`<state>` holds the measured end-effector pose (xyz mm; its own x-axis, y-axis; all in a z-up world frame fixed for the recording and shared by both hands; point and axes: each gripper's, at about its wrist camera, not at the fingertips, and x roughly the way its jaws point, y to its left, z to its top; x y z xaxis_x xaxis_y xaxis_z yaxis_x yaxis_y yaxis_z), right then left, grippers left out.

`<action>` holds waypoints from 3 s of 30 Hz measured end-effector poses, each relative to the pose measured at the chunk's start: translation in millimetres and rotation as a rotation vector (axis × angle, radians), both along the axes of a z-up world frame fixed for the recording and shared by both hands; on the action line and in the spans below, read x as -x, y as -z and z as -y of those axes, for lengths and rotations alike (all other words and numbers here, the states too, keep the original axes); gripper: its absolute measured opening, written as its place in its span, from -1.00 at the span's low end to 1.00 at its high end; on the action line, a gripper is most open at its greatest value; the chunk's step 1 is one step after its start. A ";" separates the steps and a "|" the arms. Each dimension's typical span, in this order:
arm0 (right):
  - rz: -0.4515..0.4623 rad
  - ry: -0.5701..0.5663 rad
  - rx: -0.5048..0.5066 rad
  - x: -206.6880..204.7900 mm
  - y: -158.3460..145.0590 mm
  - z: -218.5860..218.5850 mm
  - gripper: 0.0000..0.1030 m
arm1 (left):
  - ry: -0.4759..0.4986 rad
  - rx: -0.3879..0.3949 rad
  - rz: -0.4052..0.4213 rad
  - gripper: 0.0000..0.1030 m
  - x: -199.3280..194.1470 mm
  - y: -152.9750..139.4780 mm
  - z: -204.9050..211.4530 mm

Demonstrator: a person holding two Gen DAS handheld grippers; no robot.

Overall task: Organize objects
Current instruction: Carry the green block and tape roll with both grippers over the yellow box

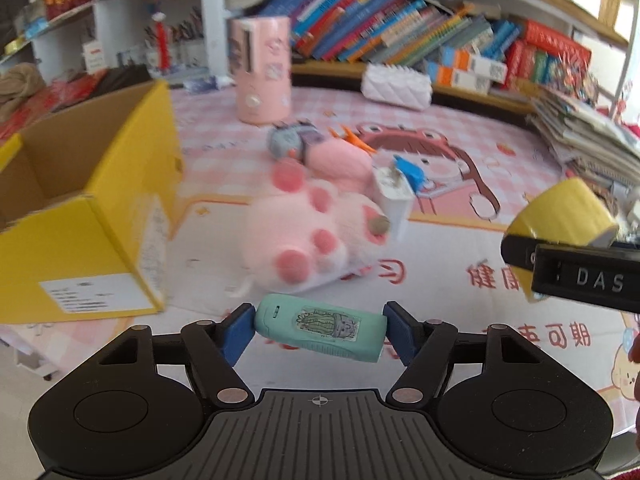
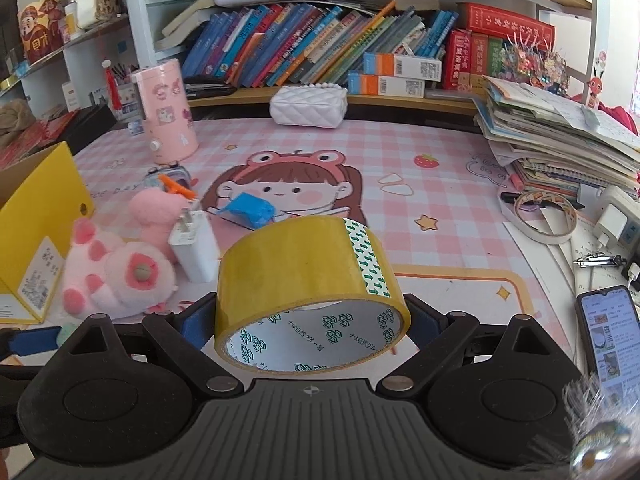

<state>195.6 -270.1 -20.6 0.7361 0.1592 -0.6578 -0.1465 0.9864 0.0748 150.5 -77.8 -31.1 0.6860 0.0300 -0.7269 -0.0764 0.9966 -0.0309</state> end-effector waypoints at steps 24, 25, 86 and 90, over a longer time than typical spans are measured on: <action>-0.036 -0.176 -0.011 110.1 -15.1 -174.5 0.82 | -0.172 0.022 0.090 0.36 126.3 -28.3 -172.6; -0.037 -0.177 -0.014 115.3 -15.1 -180.4 0.82 | -0.171 0.021 0.092 0.36 130.8 -28.6 -178.0; -0.031 -0.197 0.002 201.1 -18.2 -272.7 0.82 | -0.120 0.019 0.180 0.36 203.7 -38.5 -252.7; -0.019 -0.191 -0.013 192.9 -19.5 -273.4 0.82 | -0.124 0.008 0.192 0.36 197.8 -42.4 -255.2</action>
<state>2.7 3.3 -1.1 0.6791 0.3030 -0.6686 -0.3292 0.9398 0.0916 -47.3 177.5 11.3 0.8031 0.1174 -0.5841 -0.1903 0.9796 -0.0648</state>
